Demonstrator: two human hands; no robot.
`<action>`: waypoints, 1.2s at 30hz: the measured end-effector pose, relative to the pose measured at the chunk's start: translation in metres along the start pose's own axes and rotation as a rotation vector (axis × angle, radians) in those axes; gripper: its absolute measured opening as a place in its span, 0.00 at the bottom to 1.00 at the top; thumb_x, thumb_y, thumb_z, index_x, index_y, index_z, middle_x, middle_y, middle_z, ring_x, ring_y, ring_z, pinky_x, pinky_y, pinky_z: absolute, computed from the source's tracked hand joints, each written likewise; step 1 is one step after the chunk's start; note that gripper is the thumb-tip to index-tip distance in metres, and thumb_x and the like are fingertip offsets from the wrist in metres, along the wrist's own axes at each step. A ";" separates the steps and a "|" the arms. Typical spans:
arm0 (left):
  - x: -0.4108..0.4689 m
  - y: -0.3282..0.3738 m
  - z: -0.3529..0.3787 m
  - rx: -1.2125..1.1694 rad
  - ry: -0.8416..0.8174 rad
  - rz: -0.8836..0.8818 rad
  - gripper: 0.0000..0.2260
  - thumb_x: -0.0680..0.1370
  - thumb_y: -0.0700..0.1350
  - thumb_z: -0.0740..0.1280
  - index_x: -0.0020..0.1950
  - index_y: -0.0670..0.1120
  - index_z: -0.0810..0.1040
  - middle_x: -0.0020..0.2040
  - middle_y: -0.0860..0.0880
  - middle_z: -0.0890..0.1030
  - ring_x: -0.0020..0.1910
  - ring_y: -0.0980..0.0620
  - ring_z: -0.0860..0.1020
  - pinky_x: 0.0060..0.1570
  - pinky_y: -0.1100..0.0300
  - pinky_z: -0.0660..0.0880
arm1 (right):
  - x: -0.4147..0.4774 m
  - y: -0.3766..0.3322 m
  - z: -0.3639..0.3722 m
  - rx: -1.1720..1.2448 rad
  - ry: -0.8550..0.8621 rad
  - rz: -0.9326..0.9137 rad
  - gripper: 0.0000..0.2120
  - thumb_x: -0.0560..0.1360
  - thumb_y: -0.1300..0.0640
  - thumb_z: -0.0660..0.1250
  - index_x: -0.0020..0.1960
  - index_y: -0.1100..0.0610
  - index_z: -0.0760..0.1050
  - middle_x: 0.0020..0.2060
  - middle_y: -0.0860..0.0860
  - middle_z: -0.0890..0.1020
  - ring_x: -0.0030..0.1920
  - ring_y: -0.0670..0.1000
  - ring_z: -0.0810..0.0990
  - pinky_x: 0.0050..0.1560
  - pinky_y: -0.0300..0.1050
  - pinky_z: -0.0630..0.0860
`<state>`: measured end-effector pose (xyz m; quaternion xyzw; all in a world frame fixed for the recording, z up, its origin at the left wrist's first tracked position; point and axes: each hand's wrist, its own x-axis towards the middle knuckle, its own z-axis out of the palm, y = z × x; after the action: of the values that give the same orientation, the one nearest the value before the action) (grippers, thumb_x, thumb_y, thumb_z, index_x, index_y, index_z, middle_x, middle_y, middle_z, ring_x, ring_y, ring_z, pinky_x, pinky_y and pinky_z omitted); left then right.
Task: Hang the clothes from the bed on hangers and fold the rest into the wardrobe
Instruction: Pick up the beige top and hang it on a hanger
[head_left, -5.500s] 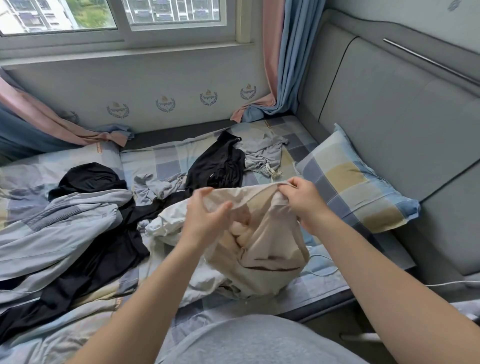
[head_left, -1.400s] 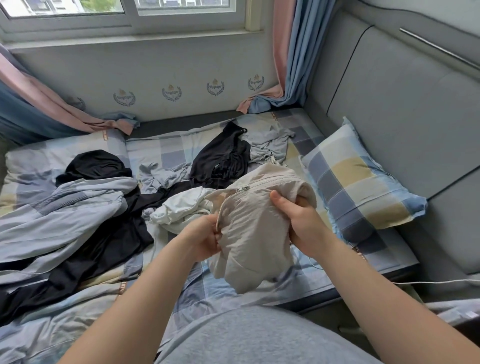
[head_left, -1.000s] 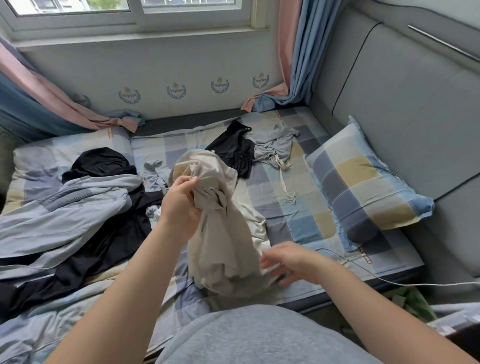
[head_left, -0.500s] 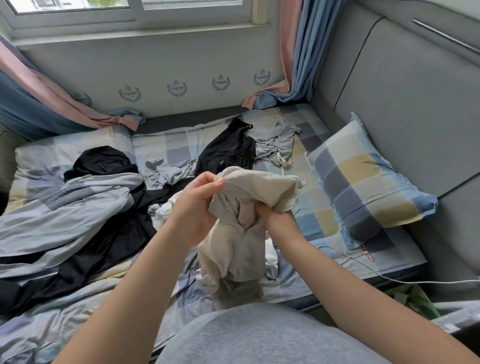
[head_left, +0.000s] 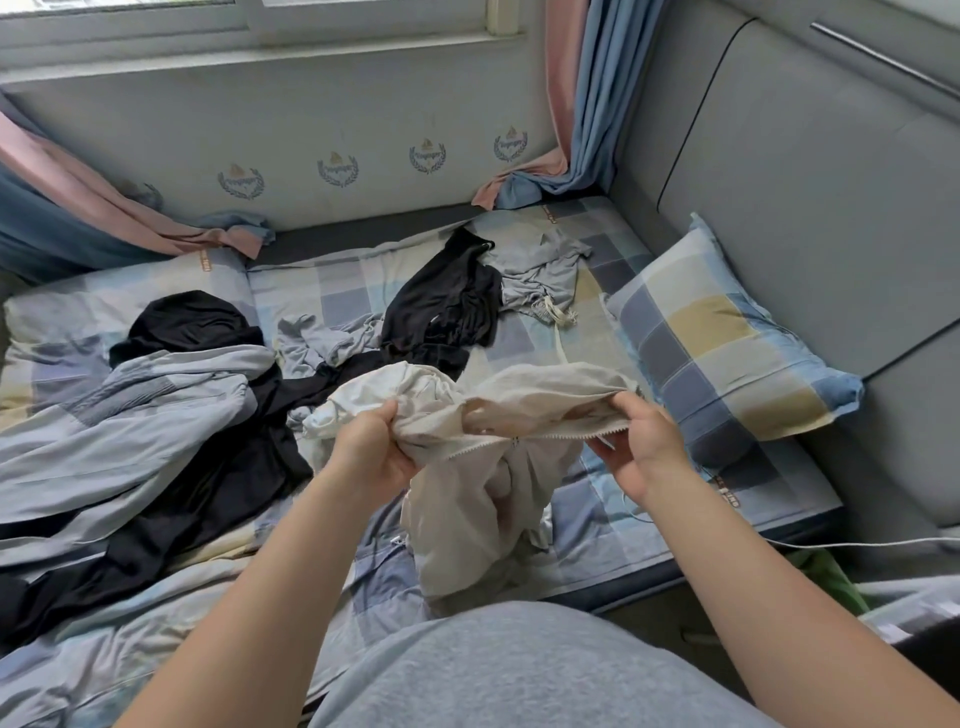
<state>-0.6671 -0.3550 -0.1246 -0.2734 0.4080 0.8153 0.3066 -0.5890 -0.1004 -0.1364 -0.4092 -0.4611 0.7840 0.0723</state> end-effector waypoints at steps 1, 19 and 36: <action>0.000 -0.002 -0.003 0.104 -0.039 -0.013 0.19 0.84 0.51 0.62 0.64 0.36 0.76 0.58 0.38 0.83 0.57 0.41 0.81 0.58 0.47 0.80 | 0.002 0.001 -0.004 0.002 0.016 0.042 0.04 0.78 0.60 0.65 0.47 0.55 0.79 0.39 0.54 0.83 0.38 0.52 0.81 0.36 0.43 0.78; 0.030 -0.008 -0.058 0.565 0.094 -0.052 0.08 0.86 0.43 0.56 0.57 0.46 0.75 0.48 0.46 0.80 0.43 0.50 0.78 0.45 0.53 0.75 | -0.040 0.114 -0.064 -0.002 0.563 0.166 0.12 0.76 0.65 0.67 0.60 0.62 0.76 0.43 0.58 0.80 0.40 0.57 0.79 0.40 0.51 0.76; -0.021 -0.015 -0.088 1.630 -0.609 -0.079 0.05 0.74 0.38 0.74 0.42 0.36 0.83 0.29 0.46 0.77 0.28 0.50 0.75 0.29 0.63 0.72 | -0.236 0.189 -0.033 0.273 0.930 -0.067 0.05 0.77 0.52 0.70 0.48 0.54 0.80 0.44 0.52 0.85 0.45 0.54 0.83 0.47 0.48 0.78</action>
<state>-0.6254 -0.4265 -0.1629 0.2474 0.7549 0.2956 0.5306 -0.3614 -0.3013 -0.1562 -0.6879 -0.2859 0.5685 0.3491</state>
